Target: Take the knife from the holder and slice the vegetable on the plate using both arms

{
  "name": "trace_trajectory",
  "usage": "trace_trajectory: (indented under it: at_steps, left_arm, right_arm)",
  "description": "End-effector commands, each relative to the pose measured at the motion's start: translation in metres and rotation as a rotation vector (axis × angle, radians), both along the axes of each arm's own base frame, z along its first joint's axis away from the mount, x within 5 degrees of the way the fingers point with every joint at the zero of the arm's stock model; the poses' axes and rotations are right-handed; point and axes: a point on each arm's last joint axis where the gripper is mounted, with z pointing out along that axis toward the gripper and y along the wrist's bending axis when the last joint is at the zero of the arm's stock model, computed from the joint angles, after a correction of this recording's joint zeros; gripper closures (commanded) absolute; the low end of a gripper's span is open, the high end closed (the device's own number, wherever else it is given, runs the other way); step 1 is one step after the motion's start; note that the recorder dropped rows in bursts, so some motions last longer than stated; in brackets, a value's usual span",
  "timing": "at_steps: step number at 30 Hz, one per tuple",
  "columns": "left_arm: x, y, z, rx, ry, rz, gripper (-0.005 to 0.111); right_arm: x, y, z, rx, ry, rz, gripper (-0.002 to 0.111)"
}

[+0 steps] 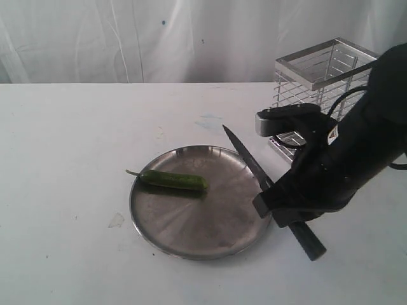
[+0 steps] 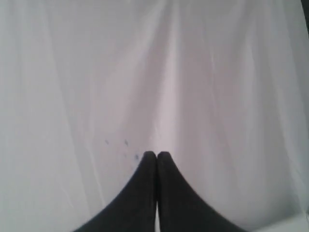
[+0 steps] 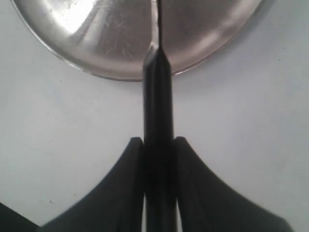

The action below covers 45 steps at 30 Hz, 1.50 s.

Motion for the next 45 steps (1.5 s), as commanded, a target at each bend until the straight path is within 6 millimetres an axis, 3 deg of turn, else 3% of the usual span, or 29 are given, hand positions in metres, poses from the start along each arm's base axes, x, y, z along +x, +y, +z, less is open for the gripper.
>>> trace_trajectory:
  at_steps: [1, 5, 11, 13, 18, 21, 27, 31, 33, 35, 38, 40, 43, 45]
  left_arm:
    - [0.093, -0.033, -0.038, 0.181, 0.344, -0.121, 0.107]
    - [0.141, -0.063, -0.092, 0.408, 0.594, -0.245, 0.107]
    - [0.182, -0.082, -0.148, 0.339, 0.874, -0.277, 0.107]
    - [0.191, -0.089, -0.158, 0.393, 0.879, -0.326, 0.107]
    - [0.201, -0.116, -0.177, 0.668, 0.725, -0.660, 0.107]
    - [0.204, -0.117, -0.190, 0.791, 0.666, -0.693, 0.107]
    - [0.214, -0.108, -0.198, 0.842, 0.707, -0.551, 0.107]
    - [0.222, -0.103, -0.194, 0.651, 0.782, -0.422, 0.107]
    - [0.226, -0.101, -0.192, 0.494, 0.836, -0.362, 0.107]
    - [0.227, -0.100, -0.192, 0.445, 0.850, -0.342, 0.107]
    - [0.225, -0.104, -0.192, 0.479, 0.822, -0.401, 0.107]
    - [0.219, -0.113, -0.190, 0.510, 0.766, -0.534, 0.107]
    - [0.206, -0.123, -0.188, 0.659, 0.662, -0.722, 0.107]
    - [0.203, -0.121, -0.192, 0.728, 0.689, -0.741, 0.107]
  right_arm:
    - [0.005, 0.005, -0.007, 0.013, 0.011, 0.040, 0.108]
    - [-0.002, 0.003, -0.008, -0.011, 0.075, 0.060, 0.108]
    - [0.005, 0.006, -0.006, -0.006, 0.056, 0.056, 0.108]
    - [0.014, 0.009, -0.004, -0.017, 0.066, 0.049, 0.108]
    - [0.047, 0.027, -0.012, -0.056, 0.195, 0.011, 0.108]
    - [0.065, 0.038, -0.014, -0.045, 0.233, -0.045, 0.108]
    - [0.084, 0.055, -0.026, 0.072, 0.261, -0.234, 0.108]
    - [0.084, 0.073, -0.034, 0.093, 0.235, -0.290, 0.108]
    - [0.076, 0.086, -0.036, 0.081, 0.224, -0.267, 0.108]
    - [0.068, 0.096, -0.039, 0.039, 0.213, -0.255, 0.108]
    - [0.061, 0.102, -0.042, -0.053, 0.186, -0.258, 0.108]
    - [0.060, 0.099, -0.043, -0.107, 0.160, -0.275, 0.108]
    - [0.062, 0.092, -0.038, -0.137, 0.133, -0.285, 0.108]
    - [0.062, 0.089, -0.031, -0.122, 0.130, -0.275, 0.108]
